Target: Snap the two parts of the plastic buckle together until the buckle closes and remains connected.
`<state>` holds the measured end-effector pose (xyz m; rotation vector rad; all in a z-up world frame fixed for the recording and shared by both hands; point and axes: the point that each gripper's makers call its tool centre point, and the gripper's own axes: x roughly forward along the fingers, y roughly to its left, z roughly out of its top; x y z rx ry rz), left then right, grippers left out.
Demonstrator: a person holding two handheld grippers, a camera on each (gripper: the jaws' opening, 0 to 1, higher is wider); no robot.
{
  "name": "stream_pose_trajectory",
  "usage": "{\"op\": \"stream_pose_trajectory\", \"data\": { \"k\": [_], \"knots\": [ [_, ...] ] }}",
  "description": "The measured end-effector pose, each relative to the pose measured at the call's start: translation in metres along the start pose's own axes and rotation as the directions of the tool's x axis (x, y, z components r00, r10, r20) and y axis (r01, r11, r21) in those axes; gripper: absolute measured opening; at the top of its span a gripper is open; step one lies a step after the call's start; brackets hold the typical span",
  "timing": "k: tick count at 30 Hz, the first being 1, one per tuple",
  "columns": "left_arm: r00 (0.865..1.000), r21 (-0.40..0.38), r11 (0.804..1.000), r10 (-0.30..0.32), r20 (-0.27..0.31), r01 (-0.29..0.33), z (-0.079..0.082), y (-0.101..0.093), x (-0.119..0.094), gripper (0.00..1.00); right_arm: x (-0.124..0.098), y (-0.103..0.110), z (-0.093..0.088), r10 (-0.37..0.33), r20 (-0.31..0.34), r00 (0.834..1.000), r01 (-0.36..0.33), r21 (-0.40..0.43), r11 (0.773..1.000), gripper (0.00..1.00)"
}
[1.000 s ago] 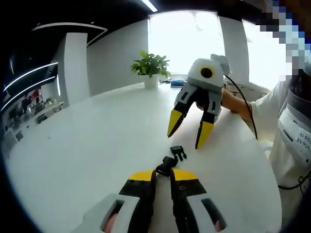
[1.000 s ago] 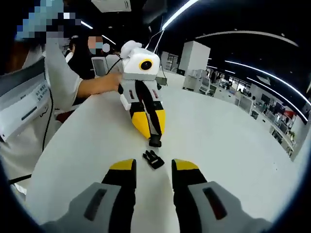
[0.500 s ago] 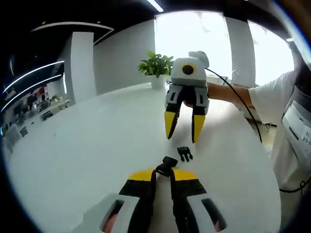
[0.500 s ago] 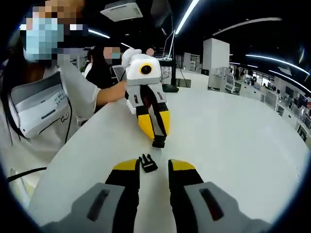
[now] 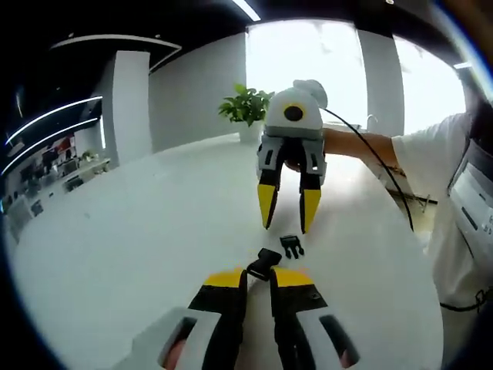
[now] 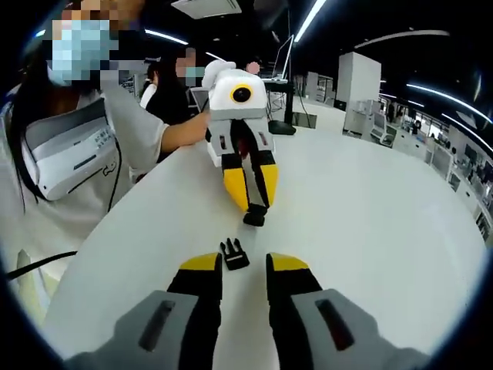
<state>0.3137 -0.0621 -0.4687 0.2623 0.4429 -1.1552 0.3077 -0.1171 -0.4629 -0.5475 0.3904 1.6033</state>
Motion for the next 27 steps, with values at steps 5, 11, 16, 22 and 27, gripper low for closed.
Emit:
{"op": "stream_pose_trajectory", "data": {
  "k": [5, 11, 16, 22, 27],
  "knots": [
    [1.000, 0.018, 1.000, -0.009, 0.004, 0.009, 0.0025, -0.0015, -0.0011, 0.11, 0.0035, 0.0035, -0.0009, 0.036, -0.055, 0.998, -0.038, -0.026, 0.999, 0.21],
    [1.000, 0.015, 1.000, -0.017, 0.007, 0.016, 0.0039, -0.0034, -0.0016, 0.11, 0.0063, 0.0045, -0.0082, 0.068, -0.106, 0.992, -0.070, -0.016, 0.997, 0.19],
    [1.000, 0.010, 1.000, -0.022, 0.007, 0.021, 0.0041, -0.0034, -0.0012, 0.11, 0.0087, 0.0051, -0.0084, 0.087, -0.108, 0.990, -0.088, -0.006, 0.996, 0.13],
    [1.000, 0.007, 1.000, -0.025, 0.005, 0.025, 0.0040, -0.0034, 0.0001, 0.11, 0.0102, 0.0027, -0.0084, 0.084, -0.121, 0.989, -0.085, -0.002, 0.996, 0.12],
    [1.000, 0.001, 1.000, -0.028, 0.011, 0.028, 0.0049, -0.0039, 0.0003, 0.11, 0.0094, 0.0026, -0.0082, 0.063, -0.104, 0.993, -0.062, 0.018, 0.998, 0.12]
  ]
}}
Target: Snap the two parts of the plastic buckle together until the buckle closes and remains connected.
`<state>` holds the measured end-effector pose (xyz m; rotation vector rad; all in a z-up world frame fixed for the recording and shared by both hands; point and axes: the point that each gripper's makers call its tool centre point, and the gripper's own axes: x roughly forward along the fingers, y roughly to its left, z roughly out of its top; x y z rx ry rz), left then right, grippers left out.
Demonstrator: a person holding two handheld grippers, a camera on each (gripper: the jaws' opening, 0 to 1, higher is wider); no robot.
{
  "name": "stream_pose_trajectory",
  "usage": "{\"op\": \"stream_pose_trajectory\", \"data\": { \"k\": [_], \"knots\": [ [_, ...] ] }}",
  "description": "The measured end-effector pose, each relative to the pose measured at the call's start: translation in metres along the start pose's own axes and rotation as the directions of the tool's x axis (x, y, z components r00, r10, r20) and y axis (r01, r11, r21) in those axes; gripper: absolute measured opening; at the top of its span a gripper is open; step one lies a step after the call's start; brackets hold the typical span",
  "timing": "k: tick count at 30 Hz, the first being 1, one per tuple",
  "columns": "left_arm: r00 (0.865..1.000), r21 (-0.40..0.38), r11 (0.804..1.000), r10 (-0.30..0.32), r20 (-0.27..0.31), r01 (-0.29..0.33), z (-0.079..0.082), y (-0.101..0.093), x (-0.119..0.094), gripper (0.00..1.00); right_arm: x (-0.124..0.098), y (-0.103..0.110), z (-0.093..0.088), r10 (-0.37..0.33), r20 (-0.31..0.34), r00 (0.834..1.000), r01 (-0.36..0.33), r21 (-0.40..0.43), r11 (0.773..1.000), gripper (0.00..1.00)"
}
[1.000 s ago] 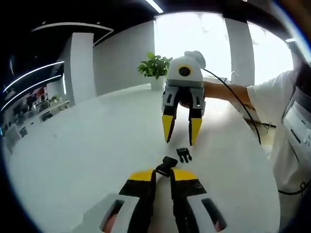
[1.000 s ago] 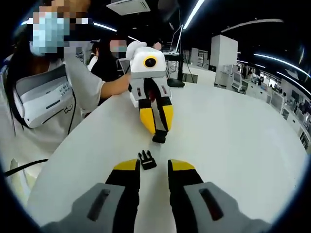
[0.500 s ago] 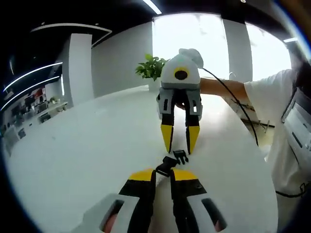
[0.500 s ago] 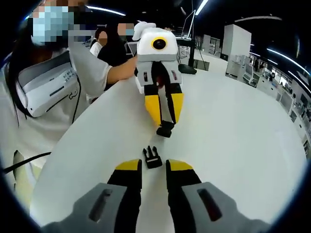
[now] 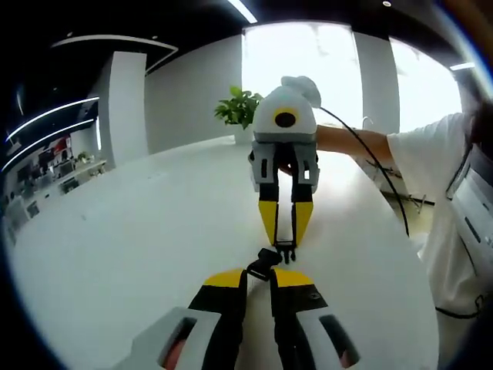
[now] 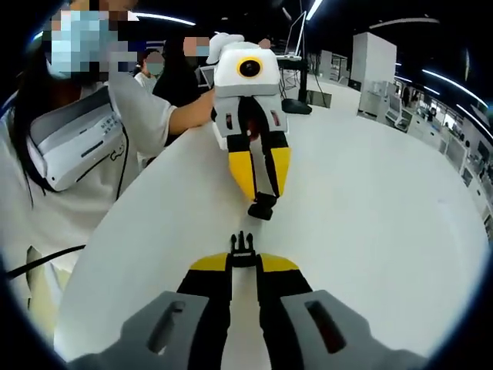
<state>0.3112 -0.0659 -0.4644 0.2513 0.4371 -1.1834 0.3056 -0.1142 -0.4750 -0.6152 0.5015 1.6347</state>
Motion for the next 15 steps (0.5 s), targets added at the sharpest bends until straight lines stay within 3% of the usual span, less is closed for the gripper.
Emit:
{"op": "stream_pose_trajectory", "data": {
  "k": [6, 8, 15],
  "knots": [
    [1.000, -0.004, 1.000, -0.007, -0.009, 0.007, -0.003, -0.002, 0.005, 0.11, -0.009, -0.010, 0.008, -0.113, 0.096, 0.989, 0.108, 0.057, 0.993, 0.12],
    [1.000, -0.006, 1.000, -0.007, -0.013, 0.007, -0.005, -0.002, 0.006, 0.11, -0.012, -0.013, 0.004, -0.160, 0.091, 0.983, 0.152, 0.084, 0.985, 0.12],
    [1.000, -0.015, 1.000, 0.008, -0.021, -0.008, -0.008, -0.001, 0.010, 0.11, -0.014, -0.012, -0.005, -0.228, 0.096, 0.969, 0.213, 0.147, 0.966, 0.12]
  ]
}}
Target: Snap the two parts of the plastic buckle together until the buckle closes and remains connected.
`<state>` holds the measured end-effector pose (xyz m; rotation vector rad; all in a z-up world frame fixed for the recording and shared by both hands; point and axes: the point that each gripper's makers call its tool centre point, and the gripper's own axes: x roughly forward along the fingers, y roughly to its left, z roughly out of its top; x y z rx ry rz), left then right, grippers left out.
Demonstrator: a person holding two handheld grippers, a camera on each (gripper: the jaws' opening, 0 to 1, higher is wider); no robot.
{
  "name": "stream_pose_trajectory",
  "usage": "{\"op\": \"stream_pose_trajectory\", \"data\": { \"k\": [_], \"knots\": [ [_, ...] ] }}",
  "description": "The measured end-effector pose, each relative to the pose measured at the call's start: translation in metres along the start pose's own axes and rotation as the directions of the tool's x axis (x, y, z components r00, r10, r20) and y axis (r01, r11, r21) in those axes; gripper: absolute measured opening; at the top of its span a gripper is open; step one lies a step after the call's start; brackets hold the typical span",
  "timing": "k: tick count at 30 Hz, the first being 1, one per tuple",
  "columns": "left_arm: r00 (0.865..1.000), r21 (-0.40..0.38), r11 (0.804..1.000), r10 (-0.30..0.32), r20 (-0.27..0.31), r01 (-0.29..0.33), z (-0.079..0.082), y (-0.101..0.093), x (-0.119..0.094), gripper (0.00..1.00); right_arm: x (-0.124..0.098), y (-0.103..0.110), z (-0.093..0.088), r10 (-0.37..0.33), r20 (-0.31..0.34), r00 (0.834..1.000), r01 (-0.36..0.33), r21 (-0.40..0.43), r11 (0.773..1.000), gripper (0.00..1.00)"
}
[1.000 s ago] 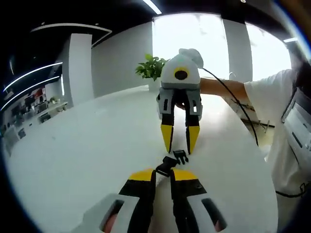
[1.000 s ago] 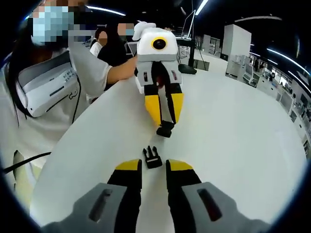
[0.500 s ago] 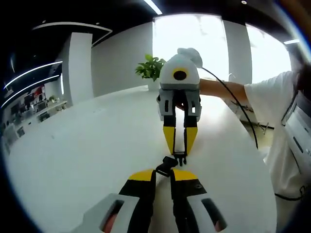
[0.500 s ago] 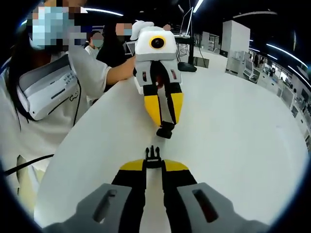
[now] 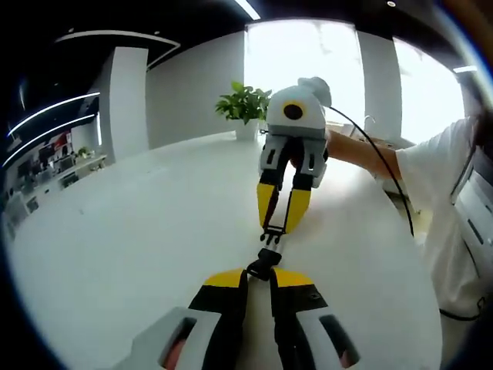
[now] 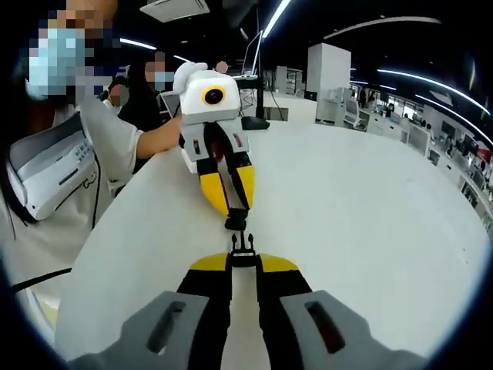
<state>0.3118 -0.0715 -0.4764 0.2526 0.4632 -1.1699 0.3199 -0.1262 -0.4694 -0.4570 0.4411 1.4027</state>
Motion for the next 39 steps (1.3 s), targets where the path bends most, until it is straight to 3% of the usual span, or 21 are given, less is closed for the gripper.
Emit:
{"op": "stream_pose_trajectory", "data": {
  "k": [6, 10, 24, 29, 32, 39],
  "knots": [
    [0.999, 0.003, 0.999, 0.032, 0.015, -0.032, 0.002, 0.001, 0.001, 0.11, 0.002, 0.004, 0.003, -0.013, 0.004, 1.000, 0.013, 0.019, 1.000, 0.12],
    [0.999, -0.001, 0.999, 0.034, 0.007, -0.034, 0.000, -0.001, 0.002, 0.11, 0.009, 0.007, -0.001, -0.008, -0.037, 0.999, 0.010, 0.032, 0.999, 0.12],
    [0.998, 0.008, 0.998, 0.059, -0.026, -0.059, -0.006, -0.004, 0.000, 0.11, 0.016, 0.014, 0.003, -0.029, -0.068, 0.997, 0.031, 0.025, 0.999, 0.12],
    [0.991, 0.084, 0.990, 0.122, -0.048, -0.117, -0.004, -0.004, -0.001, 0.10, 0.020, 0.018, 0.005, -0.059, -0.111, 0.992, 0.061, 0.015, 0.998, 0.12],
    [0.994, 0.069, 0.994, 0.092, -0.053, -0.089, -0.005, -0.011, 0.001, 0.10, 0.023, 0.024, 0.007, -0.044, -0.136, 0.990, 0.044, -0.004, 0.999, 0.12],
    [0.995, 0.050, 0.995, 0.087, -0.055, -0.084, -0.005, -0.013, 0.001, 0.10, 0.024, 0.024, 0.007, -0.049, -0.150, 0.987, 0.050, 0.008, 0.999, 0.12]
  ]
}}
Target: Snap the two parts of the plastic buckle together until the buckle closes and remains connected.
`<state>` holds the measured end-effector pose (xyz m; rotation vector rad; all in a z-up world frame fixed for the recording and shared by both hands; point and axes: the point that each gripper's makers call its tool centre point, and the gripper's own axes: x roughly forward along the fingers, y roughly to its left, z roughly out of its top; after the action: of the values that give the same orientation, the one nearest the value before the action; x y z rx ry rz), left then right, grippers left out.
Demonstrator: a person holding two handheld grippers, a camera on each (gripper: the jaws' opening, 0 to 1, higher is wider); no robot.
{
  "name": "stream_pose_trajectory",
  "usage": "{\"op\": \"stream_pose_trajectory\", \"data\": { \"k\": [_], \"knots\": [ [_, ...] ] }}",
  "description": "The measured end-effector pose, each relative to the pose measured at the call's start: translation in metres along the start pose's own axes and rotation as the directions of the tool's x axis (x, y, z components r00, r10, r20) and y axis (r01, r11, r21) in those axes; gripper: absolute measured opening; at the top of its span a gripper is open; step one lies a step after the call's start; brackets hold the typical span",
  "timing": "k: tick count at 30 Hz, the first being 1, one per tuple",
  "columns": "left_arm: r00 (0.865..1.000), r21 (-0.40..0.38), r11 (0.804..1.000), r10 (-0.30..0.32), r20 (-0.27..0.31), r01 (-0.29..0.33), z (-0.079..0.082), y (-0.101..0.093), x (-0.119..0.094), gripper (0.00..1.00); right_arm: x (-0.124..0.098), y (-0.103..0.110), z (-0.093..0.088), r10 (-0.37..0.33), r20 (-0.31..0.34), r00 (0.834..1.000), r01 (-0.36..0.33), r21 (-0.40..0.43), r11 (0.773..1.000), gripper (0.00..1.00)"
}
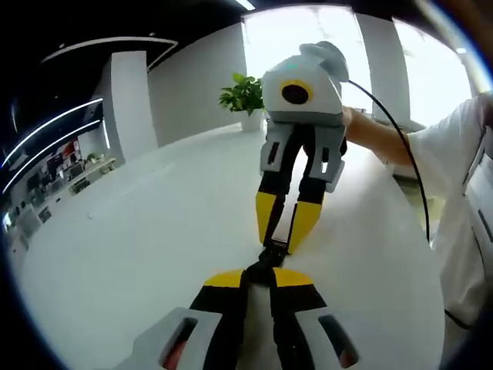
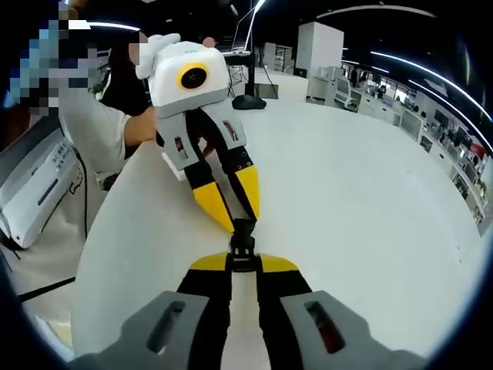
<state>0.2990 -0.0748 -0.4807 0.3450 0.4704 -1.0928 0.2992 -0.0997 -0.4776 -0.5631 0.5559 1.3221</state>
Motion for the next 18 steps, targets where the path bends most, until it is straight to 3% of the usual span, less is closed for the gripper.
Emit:
{"op": "stream_pose_trajectory", "data": {
  "k": [6, 11, 18],
  "knots": [
    [1.000, 0.005, 1.000, -0.001, -0.001, 0.001, -0.0001, -0.0008, 0.0000, 0.10, -0.0002, 0.0000, 0.0004, -0.005, -0.010, 1.000, 0.005, 0.008, 1.000, 0.12],
    [1.000, 0.055, 0.998, -0.031, 0.000, 0.031, 0.0007, -0.0001, -0.0035, 0.12, -0.0002, -0.0011, 0.0007, 0.003, 0.033, 0.999, -0.003, 0.013, 1.000, 0.12],
    [0.998, 0.036, 0.997, -0.062, 0.010, 0.062, 0.0022, 0.0011, -0.0033, 0.17, -0.0004, -0.0016, 0.0028, 0.027, 0.083, 0.996, -0.026, -0.013, 1.000, 0.12]
  ]
}}
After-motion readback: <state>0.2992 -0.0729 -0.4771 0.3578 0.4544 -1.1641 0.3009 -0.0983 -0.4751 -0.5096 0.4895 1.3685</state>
